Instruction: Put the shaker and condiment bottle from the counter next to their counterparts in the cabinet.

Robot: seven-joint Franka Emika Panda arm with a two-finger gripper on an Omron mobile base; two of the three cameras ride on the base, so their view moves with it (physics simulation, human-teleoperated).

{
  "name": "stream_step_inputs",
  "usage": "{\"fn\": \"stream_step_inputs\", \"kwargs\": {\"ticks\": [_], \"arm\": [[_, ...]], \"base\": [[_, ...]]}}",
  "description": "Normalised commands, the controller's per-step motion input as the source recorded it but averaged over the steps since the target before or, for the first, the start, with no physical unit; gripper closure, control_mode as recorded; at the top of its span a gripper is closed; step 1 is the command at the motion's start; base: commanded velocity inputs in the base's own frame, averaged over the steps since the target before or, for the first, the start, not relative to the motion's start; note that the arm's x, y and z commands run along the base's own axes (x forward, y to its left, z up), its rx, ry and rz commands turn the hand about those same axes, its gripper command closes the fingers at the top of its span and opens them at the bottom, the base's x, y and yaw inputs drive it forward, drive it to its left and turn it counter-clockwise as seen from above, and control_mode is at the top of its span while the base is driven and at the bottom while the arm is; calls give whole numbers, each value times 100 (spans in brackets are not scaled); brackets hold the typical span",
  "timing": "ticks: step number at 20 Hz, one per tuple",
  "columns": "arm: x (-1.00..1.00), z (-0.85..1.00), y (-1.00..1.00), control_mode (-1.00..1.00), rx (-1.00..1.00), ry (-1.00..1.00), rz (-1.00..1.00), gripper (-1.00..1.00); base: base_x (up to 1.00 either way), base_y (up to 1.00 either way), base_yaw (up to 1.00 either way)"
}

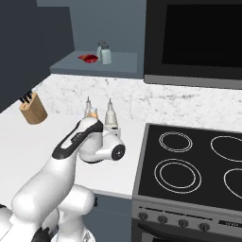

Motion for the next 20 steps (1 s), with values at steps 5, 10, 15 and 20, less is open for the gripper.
{"fn": "stream_step_inputs", "kwargs": {"ticks": [5,10,15,20], "arm": [[-19,100,-14,-100,20,0,0,100],[-26,95,0,-100,10,-4,0,100],[-60,81,0,-100,2,-21,0,100],[-10,12,37,-100,-6,-8,6,100]], "base": [[0,0,0],[0,0,0],[0,0,0],[0,0,0]]}}
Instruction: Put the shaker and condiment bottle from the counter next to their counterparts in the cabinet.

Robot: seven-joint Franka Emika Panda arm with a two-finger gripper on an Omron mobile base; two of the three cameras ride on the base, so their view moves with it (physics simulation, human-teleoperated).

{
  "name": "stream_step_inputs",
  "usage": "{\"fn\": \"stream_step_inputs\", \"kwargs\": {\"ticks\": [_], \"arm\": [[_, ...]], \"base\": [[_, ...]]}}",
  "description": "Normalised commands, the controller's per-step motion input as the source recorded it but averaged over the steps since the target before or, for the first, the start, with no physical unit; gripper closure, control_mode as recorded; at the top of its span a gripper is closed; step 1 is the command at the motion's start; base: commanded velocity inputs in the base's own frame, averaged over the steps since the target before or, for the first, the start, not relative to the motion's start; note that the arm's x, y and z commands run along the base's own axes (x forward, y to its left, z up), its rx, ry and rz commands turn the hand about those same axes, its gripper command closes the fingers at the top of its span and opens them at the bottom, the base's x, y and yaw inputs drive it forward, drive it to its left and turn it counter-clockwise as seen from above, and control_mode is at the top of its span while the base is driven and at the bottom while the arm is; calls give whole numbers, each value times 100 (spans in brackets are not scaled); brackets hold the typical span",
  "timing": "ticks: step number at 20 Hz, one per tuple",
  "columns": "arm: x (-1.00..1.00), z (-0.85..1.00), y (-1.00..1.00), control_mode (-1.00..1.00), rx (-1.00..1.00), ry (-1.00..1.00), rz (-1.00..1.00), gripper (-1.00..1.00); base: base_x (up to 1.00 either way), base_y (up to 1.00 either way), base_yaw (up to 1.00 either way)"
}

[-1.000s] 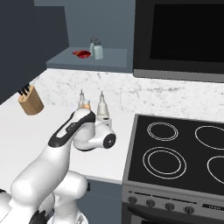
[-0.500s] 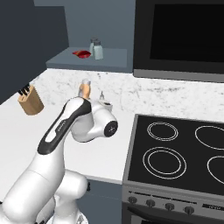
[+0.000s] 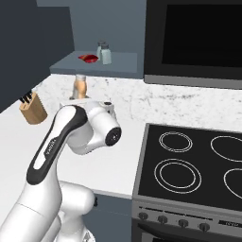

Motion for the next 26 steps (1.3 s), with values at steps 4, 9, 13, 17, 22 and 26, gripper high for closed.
{"fn": "stream_step_inputs", "kwargs": {"ticks": [4,9,13,17,22,26], "arm": [[3,76,7,-100,0,-13,0,100],[1,71,0,-100,0,-15,0,100],[34,36,0,-100,0,-2,0,100],[45,14,2,-100,-5,-15,-2,100],[26,22,21,-100,-12,-17,-9,100],[10,33,26,-100,-14,-8,-19,100]], "base": [[0,0,0],[0,0,0],[0,0,0],[0,0,0],[0,0,0],[0,0,0]]}}
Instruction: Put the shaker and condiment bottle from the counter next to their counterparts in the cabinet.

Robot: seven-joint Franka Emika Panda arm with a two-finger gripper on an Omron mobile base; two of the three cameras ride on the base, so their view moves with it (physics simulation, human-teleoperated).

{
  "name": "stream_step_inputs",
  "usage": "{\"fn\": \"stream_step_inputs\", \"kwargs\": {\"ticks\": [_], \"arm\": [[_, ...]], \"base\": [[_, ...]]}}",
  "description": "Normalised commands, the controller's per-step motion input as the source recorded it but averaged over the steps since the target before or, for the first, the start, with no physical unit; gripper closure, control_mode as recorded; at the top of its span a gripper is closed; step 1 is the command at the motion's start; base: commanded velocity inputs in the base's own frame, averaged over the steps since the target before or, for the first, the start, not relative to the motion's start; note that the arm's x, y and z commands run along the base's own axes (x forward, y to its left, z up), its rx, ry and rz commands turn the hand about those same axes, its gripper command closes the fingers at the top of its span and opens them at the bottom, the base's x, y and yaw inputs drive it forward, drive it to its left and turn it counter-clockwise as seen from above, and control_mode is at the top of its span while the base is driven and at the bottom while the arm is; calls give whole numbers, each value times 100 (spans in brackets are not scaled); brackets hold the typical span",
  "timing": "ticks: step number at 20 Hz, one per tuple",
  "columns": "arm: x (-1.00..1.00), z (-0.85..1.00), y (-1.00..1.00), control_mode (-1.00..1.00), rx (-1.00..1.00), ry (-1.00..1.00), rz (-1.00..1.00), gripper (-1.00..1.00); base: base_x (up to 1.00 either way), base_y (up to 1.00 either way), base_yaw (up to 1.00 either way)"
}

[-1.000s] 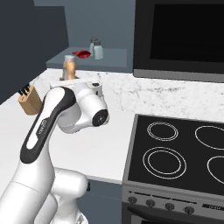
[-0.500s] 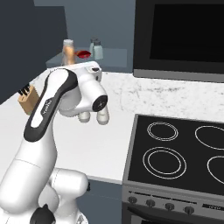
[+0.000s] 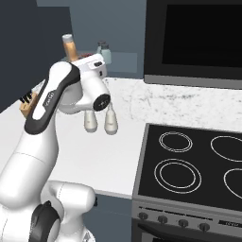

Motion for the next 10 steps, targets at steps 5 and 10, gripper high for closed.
{"fn": "stream_step_inputs", "kwargs": {"ticks": [5,10], "arm": [[24,36,0,-100,0,12,-9,100],[5,10,0,-100,0,6,-3,100]], "base": [[0,0,0],[0,0,0]]}}
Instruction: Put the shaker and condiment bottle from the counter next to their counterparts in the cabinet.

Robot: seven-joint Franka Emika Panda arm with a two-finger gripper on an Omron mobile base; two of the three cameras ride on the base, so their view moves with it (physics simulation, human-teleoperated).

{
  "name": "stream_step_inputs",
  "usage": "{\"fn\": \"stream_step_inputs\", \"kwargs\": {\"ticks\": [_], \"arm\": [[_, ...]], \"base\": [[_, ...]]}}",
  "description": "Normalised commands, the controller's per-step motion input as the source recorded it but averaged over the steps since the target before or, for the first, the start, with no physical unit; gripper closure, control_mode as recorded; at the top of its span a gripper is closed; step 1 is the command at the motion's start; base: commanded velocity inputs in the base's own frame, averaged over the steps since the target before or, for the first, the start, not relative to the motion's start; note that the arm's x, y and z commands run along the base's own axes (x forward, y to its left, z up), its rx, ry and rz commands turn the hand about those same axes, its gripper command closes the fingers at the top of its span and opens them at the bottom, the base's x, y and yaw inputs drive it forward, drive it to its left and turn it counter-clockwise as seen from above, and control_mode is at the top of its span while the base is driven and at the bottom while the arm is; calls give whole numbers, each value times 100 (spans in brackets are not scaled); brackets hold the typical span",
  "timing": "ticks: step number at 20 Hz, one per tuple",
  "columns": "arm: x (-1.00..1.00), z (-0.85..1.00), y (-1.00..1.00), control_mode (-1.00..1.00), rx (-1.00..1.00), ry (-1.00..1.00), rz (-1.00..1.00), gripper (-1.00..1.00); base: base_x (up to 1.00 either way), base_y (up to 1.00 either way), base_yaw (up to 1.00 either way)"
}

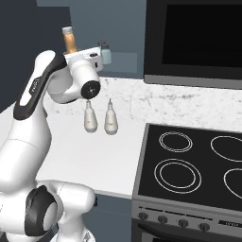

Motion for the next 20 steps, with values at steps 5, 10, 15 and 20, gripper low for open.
{"fn": "stream_step_inputs", "kwargs": {"ticks": [5,10,15,20], "arm": [[11,-1,0,-100,0,0,-1,100],[27,-4,0,-100,0,5,-2,100],[26,-8,1,-100,0,1,-1,100],[5,-32,7,-100,0,-2,-1,100]], "base": [[0,0,0],[0,0,0],[0,0,0],[0,0,0]]}}
